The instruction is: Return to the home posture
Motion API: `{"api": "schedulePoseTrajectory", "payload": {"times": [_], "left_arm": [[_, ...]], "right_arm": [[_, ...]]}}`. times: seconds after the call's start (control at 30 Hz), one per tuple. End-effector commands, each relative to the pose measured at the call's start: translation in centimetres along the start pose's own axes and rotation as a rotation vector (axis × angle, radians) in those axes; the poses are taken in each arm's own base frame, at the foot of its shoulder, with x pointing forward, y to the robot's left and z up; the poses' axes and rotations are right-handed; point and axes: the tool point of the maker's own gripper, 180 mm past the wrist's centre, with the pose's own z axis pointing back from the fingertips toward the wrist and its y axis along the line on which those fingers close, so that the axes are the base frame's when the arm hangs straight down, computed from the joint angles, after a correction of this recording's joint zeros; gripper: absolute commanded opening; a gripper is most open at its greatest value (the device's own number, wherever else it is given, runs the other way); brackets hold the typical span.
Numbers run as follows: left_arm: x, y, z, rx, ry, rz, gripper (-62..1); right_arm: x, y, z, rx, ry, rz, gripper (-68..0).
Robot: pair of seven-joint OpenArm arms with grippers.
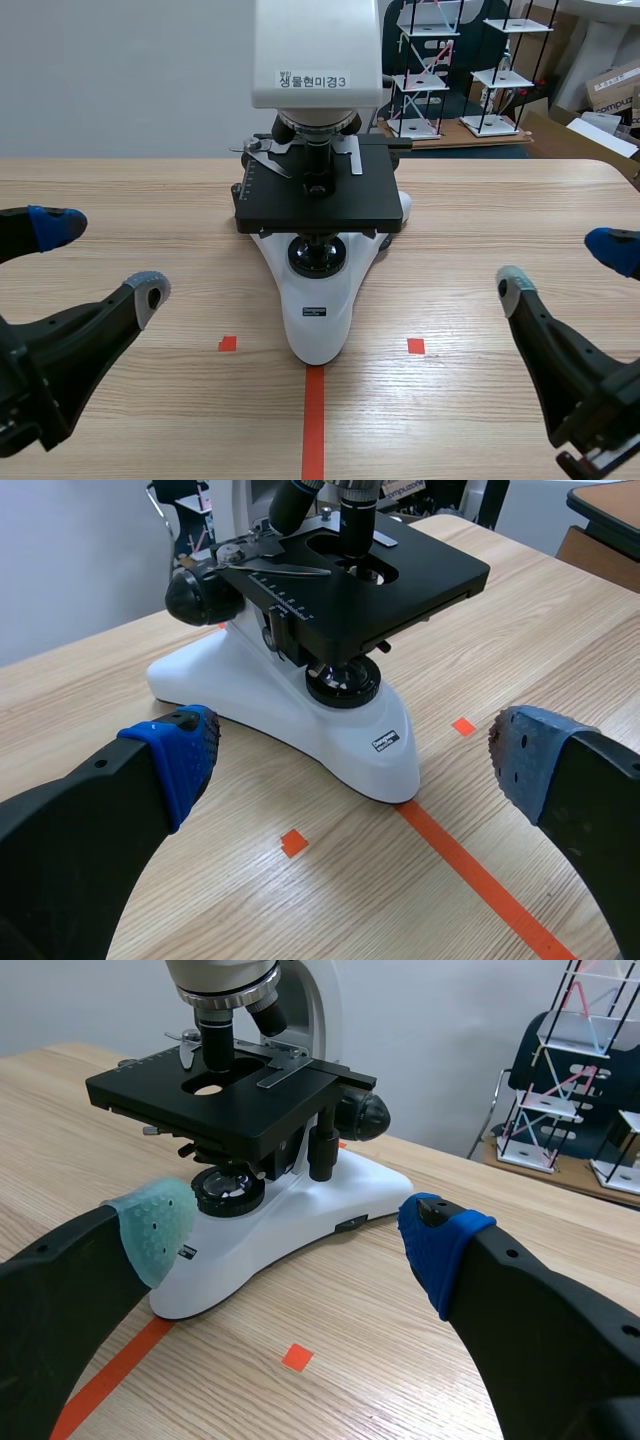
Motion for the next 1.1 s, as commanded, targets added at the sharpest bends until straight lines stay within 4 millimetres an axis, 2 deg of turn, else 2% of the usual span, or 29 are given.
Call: {"api": "schedulePoseTrajectory", "payload": {"times": [0.0, 0.17, 0.3, 1.07], "left_arm": [[0.61, -0.06, -0.02, 0.003, -0.026, 0.006, -4.3], [0.61, -0.06, -0.02, 0.003, -0.026, 0.006, -4.3], [0.61, -0.06, -0.02, 0.003, -0.026, 0.006, -4.3], [0.61, -0.06, -0.02, 0.003, -0.026, 0.006, -4.3]], "right_arm": [[0.96, -0.23, -0.22, 0.003, -0.036, 0.009, -21.9], [1.37, -0.23, -0.18, 0.002, -0.059, 0.008, -21.6], [1.43, -0.19, -0.07, 0.001, -0.063, 0.003, -14.6], [1.38, -0.17, -0.03, 0.001, -0.06, 0.003, -14.4]]}}
